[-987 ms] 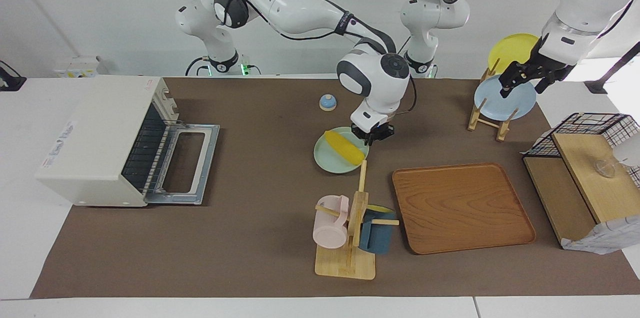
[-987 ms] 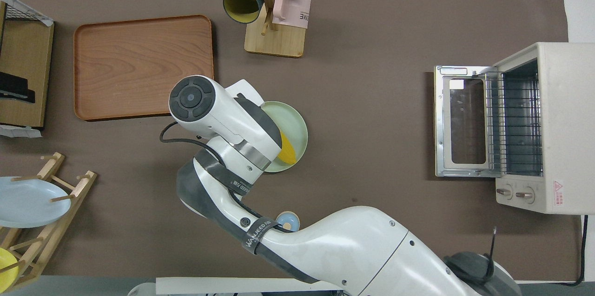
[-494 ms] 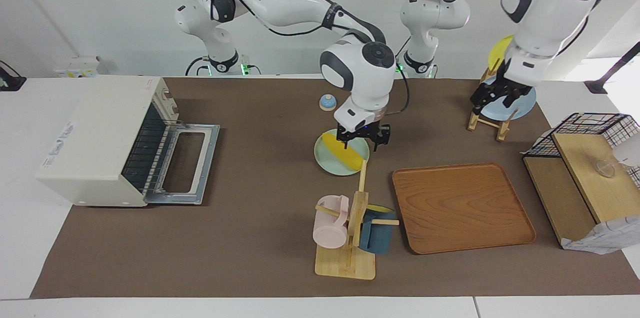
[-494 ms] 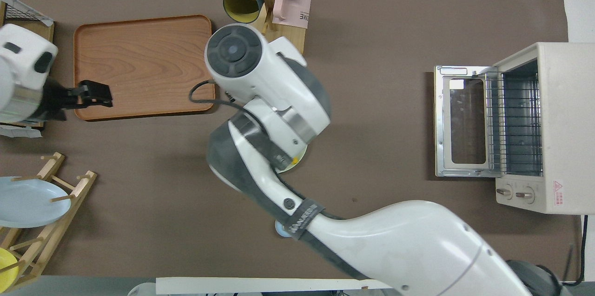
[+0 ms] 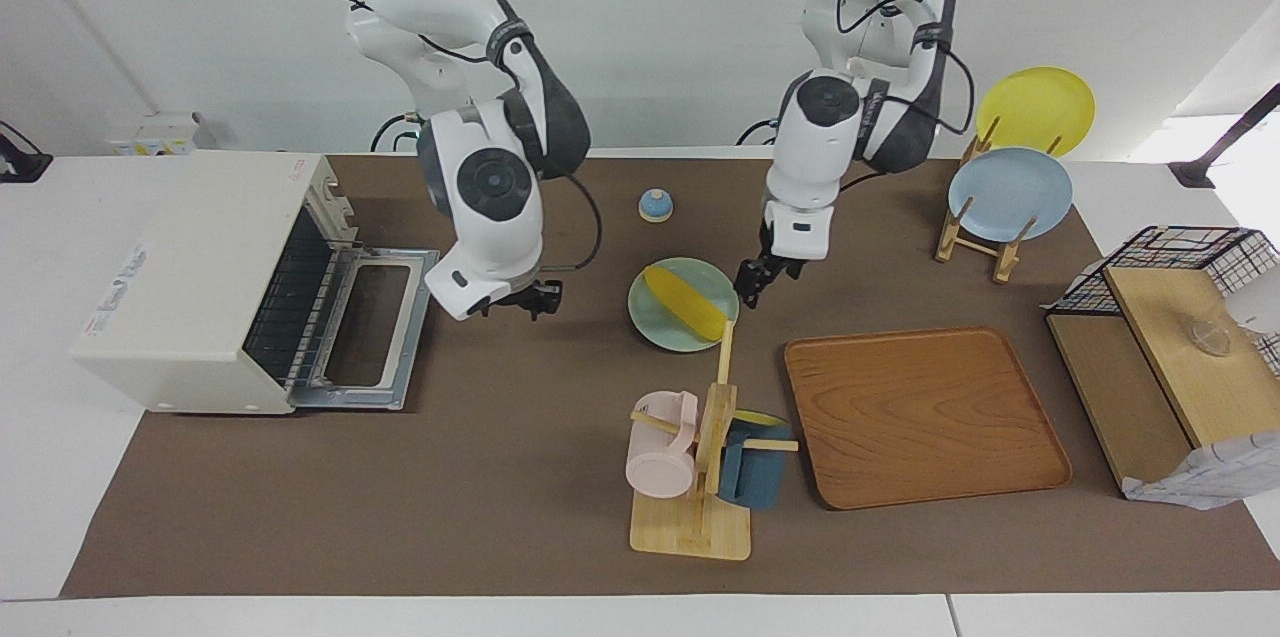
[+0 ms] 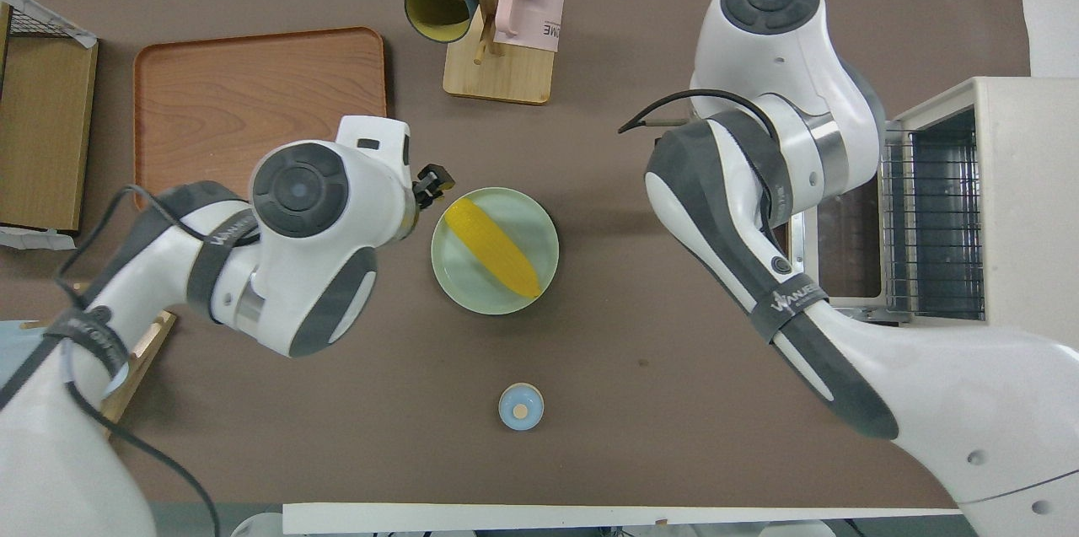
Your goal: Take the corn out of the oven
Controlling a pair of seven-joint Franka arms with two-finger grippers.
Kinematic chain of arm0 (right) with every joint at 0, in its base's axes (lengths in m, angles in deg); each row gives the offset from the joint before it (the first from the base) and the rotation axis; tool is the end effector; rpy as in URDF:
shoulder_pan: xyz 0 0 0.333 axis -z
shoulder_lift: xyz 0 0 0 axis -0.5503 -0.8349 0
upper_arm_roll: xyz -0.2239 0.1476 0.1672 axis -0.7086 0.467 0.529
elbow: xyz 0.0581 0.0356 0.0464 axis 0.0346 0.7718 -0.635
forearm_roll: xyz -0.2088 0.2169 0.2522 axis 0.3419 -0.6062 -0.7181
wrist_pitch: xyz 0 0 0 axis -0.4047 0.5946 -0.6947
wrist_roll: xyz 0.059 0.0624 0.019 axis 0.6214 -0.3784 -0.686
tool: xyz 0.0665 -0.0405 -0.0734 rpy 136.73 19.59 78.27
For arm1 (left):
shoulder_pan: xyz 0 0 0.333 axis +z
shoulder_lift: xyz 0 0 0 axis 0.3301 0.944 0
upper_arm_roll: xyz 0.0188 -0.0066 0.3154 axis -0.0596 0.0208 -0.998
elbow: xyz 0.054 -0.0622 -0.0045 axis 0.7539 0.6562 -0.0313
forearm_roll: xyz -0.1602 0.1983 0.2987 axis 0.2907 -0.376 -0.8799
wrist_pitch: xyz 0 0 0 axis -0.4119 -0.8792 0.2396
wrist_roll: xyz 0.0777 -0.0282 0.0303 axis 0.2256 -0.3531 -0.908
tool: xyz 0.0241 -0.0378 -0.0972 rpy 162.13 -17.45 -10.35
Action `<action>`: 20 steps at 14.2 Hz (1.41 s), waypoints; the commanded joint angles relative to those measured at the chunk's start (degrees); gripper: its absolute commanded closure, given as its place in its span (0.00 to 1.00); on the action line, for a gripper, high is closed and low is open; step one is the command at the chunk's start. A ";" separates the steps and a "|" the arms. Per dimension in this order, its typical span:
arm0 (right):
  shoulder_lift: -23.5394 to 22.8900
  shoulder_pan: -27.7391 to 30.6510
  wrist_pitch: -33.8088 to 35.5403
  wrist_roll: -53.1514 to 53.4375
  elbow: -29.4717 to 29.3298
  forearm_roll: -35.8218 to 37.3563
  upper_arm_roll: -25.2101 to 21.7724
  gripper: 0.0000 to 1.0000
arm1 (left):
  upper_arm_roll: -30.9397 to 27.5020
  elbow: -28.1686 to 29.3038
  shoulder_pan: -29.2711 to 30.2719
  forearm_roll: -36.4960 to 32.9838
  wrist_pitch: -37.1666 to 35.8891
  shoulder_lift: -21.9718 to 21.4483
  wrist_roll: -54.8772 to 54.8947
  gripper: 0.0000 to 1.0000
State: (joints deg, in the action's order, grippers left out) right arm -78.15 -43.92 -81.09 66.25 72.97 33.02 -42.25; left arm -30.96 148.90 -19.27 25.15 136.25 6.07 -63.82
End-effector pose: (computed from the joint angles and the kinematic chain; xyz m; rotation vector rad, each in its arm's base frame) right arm 0.5956 0.1650 0.3666 2.9774 -0.0777 -0.3733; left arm 0.4670 -0.3559 0.3655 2.9395 0.9283 0.1021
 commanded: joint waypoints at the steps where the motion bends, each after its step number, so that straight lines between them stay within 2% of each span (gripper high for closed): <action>1: 5.49 4.10 -5.17 -6.46 10.59 0.49 0.84 0.94 | -1.15 -3.61 -3.46 -0.15 0.90 4.62 -5.03 0.00; 3: 5.85 6.39 -8.69 -7.01 13.50 1.80 0.84 0.98 | -1.07 -4.49 -4.95 -0.15 1.78 7.18 -5.39 0.00; 4: 5.50 6.57 -8.97 -6.83 14.29 2.42 0.84 0.99 | -1.07 -4.67 -5.22 -0.15 2.05 8.06 -5.74 0.11; 5: 5.24 6.92 -10.02 -6.83 15.26 2.95 0.84 1.00 | -1.07 -4.67 -5.75 -0.15 2.13 8.51 -7.49 0.69; 6: 5.23 7.62 -11.16 -6.92 16.22 3.48 0.84 1.00 | -1.07 -4.58 -6.54 -0.41 2.66 8.77 -7.85 1.00; 8: 5.23 9.03 -12.74 -7.01 17.90 5.75 0.93 1.00 | -1.24 -6.59 -6.28 -0.41 1.27 8.77 -7.68 1.00; 10: 5.23 9.13 -14.41 -7.09 19.04 6.55 0.84 1.00 | -1.77 -11.07 -4.97 -1.11 -5.48 8.43 -7.24 1.00; 12: 5.15 8.60 -12.50 -7.79 17.65 11.53 0.93 1.00 | -1.95 -11.35 -0.60 -1.91 -9.62 4.84 -0.70 1.00; 13: 4.54 8.60 -9.88 -7.89 15.64 13.65 1.01 1.00 | -1.94 -11.09 3.09 -1.91 -9.99 4.47 3.96 1.00; 16: 4.70 9.12 -0.74 -16.02 8.43 14.20 0.93 0.99 | -1.94 -10.29 15.04 -1.91 -8.14 4.99 24.15 1.00; 17: 5.49 10.08 1.90 -18.58 6.76 14.20 0.93 0.99 | -1.94 -10.30 17.42 -1.99 -7.02 5.26 30.23 1.00; 18: 6.80 11.57 3.67 -20.70 6.22 14.20 1.01 0.99 | -1.94 -11.08 20.75 -2.08 -4.31 7.61 36.47 1.00; 20: 8.91 14.21 4.73 -24.56 6.39 13.94 1.01 0.99 | -1.94 -14.41 23.15 -2.61 0.80 12.61 39.60 1.00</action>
State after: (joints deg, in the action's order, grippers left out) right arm -70.69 -34.52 -75.55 47.79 79.48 43.74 -40.46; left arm -33.65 137.52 2.64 23.43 132.87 13.58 -27.21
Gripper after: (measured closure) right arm 0.991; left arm 0.458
